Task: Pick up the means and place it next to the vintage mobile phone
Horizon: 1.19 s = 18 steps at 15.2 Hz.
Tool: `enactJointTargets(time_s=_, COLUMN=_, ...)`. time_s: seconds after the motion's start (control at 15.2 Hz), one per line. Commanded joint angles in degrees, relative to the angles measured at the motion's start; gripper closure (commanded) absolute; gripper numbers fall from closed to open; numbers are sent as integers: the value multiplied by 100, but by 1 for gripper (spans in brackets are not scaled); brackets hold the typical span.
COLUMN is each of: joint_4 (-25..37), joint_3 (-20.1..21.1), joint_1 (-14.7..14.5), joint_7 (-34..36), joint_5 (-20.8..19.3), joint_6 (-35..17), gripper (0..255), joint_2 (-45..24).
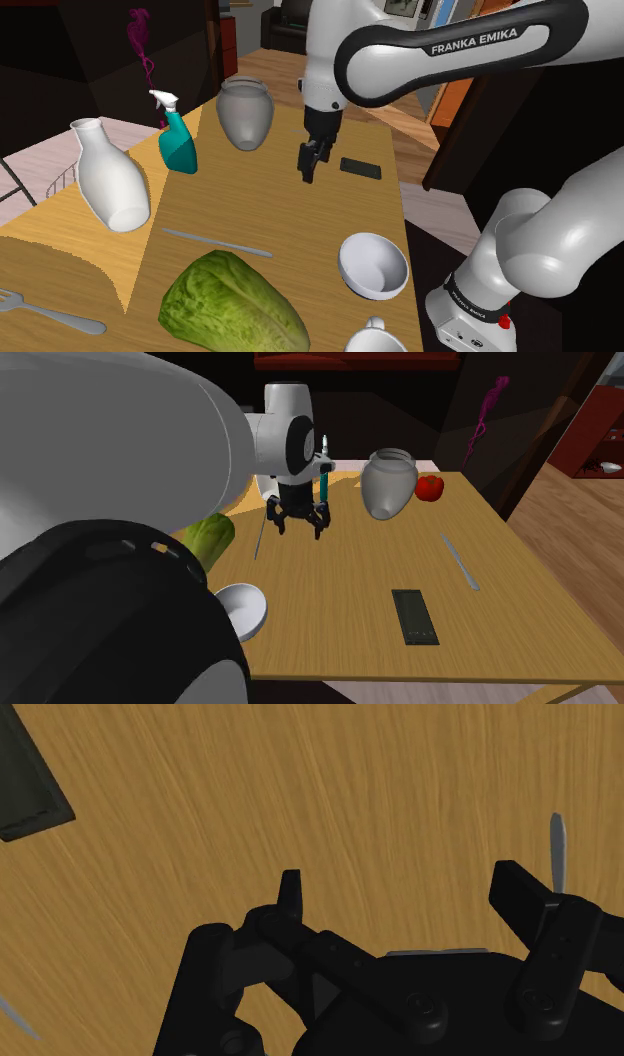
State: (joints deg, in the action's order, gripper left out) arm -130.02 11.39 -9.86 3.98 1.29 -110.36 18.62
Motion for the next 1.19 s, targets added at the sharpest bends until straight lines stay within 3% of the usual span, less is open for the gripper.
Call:
enactJointTargets(time_s=0.0, joint_4=231, joint_3=124, joint_1=-74, joint_7=57, joint_5=-2, joint_6=-104, gripper=0, joint_2=-353)
enactJointTargets(time_s=0.59, joint_4=1335, joint_3=639, joint_1=-444, joint_7=405, joint_5=-254, joint_6=-544, gripper=0, joint_2=-2026)
enactJointTargets(time_s=1.12, joint_4=2529, joint_3=897, joint_1=-889, joint_7=692, joint_5=-666, joint_6=-612, gripper=0, joint_2=-3435)
